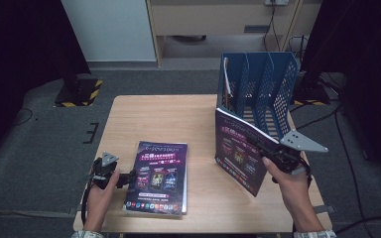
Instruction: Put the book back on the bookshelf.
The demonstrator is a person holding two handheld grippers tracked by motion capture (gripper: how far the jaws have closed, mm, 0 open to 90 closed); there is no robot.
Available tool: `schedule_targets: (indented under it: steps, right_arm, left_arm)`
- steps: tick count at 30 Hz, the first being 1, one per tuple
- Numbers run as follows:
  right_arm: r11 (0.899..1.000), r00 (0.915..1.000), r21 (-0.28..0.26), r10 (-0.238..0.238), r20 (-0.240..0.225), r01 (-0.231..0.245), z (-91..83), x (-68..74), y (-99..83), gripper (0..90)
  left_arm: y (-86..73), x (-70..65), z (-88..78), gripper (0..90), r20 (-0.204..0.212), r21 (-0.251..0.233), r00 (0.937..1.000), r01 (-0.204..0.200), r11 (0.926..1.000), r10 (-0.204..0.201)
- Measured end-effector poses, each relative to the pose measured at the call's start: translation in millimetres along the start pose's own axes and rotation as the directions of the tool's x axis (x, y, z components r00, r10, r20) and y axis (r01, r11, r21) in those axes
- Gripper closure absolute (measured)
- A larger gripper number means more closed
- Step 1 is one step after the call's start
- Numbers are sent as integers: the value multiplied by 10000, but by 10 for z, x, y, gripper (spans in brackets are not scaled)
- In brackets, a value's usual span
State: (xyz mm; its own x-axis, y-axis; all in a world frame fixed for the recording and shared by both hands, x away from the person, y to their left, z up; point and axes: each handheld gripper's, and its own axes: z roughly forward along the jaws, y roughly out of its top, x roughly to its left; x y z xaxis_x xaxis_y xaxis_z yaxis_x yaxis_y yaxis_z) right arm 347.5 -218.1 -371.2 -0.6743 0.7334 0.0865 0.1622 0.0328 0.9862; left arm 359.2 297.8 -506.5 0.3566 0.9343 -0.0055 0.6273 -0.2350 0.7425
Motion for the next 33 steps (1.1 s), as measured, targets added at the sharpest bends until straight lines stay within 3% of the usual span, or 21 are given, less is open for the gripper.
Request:
schedule_targets:
  steps: [10,18,23,33]
  right_arm:
    - [9998,9995,-147,159,259,-155,-220,-79,116,840]
    - [9999,9993,-81,-69,359,72,-374,-85,334,840]
    - [9996,9991,-284,84,427,-72,-439,-99,457,840]
    - [9981,9892,-587,277,1437,-194,-379,-254,705,840]
  left_arm:
    - [-1,-8,2,45,-24,13,10000,-25,10000,25]
    - [-1,-9,3,44,-42,32,10000,-42,10000,42]
    - [-2,-18,7,44,-31,64,10000,-69,10000,69]
    - [-3,-21,11,44,-29,61,10000,-87,9999,87]
